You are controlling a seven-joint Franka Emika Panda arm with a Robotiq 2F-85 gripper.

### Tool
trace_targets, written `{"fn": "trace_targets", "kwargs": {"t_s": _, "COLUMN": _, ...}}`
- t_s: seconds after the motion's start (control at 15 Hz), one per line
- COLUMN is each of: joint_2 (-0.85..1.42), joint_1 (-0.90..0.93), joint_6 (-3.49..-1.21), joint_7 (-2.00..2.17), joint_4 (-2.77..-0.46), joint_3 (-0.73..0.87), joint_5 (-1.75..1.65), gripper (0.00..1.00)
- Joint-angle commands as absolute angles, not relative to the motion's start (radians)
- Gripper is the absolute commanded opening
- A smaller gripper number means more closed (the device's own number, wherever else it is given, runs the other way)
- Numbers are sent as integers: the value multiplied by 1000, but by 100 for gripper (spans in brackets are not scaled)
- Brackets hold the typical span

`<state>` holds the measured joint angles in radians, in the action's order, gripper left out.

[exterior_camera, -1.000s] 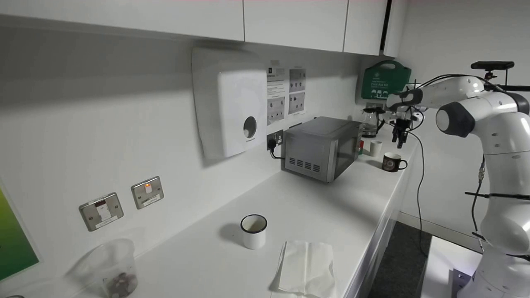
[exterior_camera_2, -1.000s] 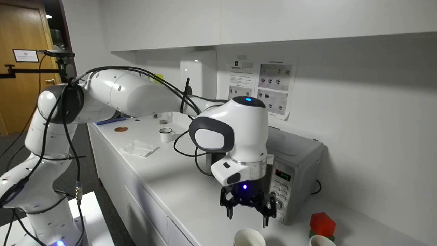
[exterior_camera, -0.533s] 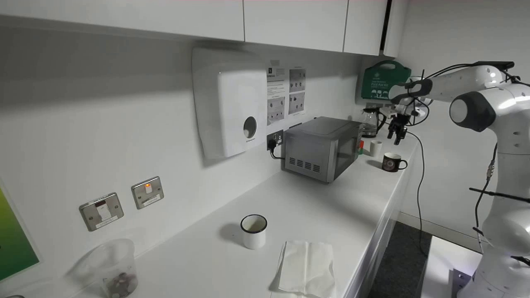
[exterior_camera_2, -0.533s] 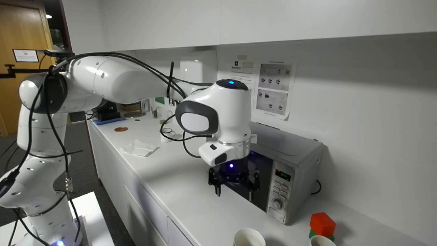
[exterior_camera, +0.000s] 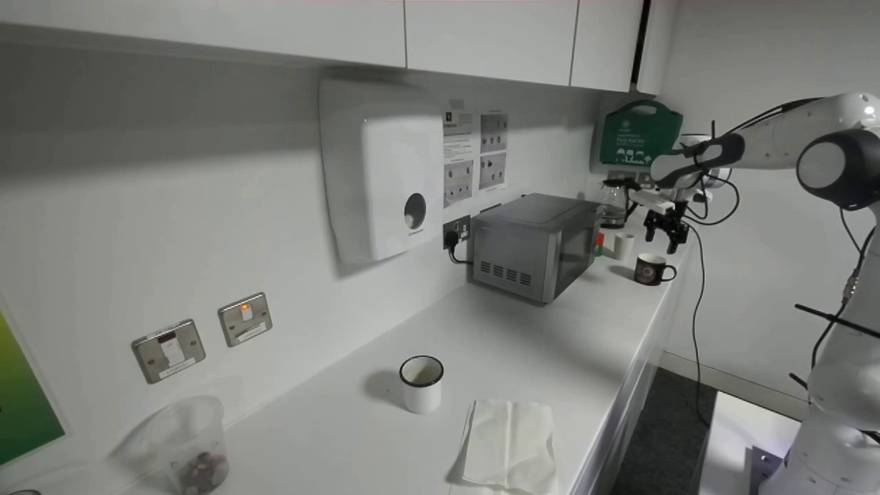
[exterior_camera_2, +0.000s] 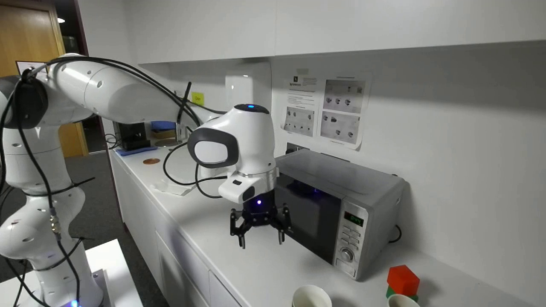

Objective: Pick up the cup and put it on the right side of the counter

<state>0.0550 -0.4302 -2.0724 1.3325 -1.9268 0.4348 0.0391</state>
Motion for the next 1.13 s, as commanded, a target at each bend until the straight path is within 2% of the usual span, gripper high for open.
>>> {"fn": "trace_targets", "kwargs": {"t_s": 0.0, "joint_2": -126, "joint_1": -404, "joint_6": -2182, "joint_7": 1264, "joint_4": -2154, "joint_3": 417, "joint_5": -127, "gripper": 100}}
{"fn": "trace_targets", "kwargs": {"t_s": 0.47, "joint_2": -324, "joint_1": -426, "joint_6": -2181, "joint_7": 1015, "joint_4": -2358, "joint_3": 370, "joint_5": -272, "gripper": 100}}
{"fn": "trace_targets", "kwargs": {"t_s": 1.07, "joint_2": -319, "joint_1": -441, "joint_6": -2156, "joint_7": 990, "joint_4": -2347, "joint_3": 349, "joint_5": -230, "gripper": 100}}
